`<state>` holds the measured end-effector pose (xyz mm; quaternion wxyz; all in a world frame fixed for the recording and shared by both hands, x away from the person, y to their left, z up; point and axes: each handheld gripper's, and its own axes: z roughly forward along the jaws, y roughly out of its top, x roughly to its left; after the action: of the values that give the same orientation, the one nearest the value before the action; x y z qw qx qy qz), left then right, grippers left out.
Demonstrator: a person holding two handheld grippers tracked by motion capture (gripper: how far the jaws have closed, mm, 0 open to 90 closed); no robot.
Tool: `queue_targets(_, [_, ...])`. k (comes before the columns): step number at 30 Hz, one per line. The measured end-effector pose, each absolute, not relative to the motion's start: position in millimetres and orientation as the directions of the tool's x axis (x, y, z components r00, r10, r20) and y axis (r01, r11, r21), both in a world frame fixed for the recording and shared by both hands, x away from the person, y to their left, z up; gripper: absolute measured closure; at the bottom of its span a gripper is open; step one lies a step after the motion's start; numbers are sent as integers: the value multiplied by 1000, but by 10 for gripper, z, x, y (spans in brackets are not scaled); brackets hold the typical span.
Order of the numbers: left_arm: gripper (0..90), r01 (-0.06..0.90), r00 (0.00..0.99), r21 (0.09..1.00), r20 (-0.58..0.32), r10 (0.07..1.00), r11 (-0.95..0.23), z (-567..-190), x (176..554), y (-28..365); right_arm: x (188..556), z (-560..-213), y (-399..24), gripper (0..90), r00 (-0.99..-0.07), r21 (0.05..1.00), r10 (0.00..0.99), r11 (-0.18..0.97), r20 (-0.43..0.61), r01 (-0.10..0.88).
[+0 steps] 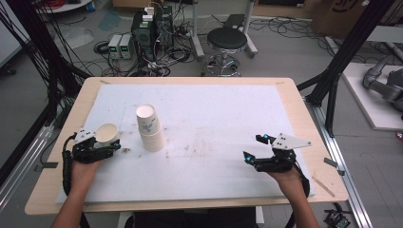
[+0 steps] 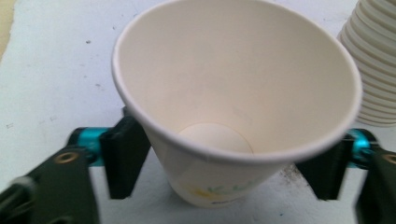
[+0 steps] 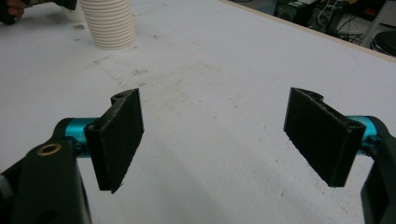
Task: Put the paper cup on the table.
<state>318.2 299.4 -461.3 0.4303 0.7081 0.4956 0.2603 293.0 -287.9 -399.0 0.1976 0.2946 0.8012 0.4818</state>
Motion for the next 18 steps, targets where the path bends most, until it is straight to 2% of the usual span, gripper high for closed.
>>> queue_targets(3, [166,483,358,869,-85,930,-106,-4606,3159,3005,2932,-3996,-2893,203,-748,889,663,362,-32,281])
queue_targets(10, [168,446,367,893,-123,922,-59,-4547,3041,3061,2926,-4001,-2901,202,-746,888,666,360,-31,285])
queue_targets(18, [168,346,379,938,-104,920,-36,-4390,2840,3097,2934,-4012,-2896,203,-743,886,669,364,-33,288])
